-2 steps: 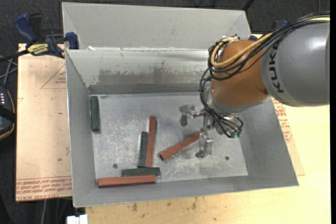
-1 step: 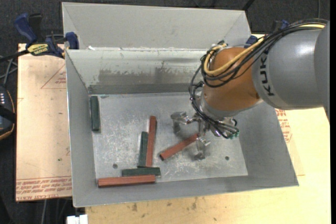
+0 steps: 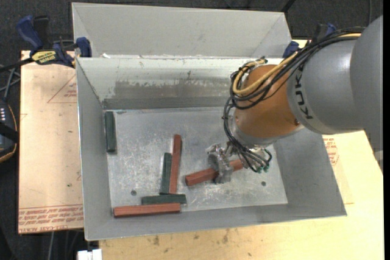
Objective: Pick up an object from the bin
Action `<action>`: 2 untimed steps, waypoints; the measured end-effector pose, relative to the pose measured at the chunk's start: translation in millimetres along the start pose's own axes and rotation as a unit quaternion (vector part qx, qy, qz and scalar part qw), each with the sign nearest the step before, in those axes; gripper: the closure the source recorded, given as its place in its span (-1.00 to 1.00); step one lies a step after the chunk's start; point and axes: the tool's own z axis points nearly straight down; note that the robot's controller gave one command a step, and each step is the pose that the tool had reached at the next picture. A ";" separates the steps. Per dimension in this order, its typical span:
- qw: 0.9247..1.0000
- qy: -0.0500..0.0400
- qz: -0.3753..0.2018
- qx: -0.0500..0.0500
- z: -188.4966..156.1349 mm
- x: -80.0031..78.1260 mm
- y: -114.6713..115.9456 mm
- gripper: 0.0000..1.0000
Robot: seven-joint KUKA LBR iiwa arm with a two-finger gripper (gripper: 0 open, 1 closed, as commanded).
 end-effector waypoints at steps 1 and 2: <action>1.000 0.000 0.000 0.000 0.0 0.0 0.0 1.00; 1.000 0.000 0.000 0.000 -2.1 0.3 0.1 1.00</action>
Offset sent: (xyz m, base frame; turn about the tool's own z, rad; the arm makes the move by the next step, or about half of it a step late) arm -0.0001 0.0001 0.0180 0.0000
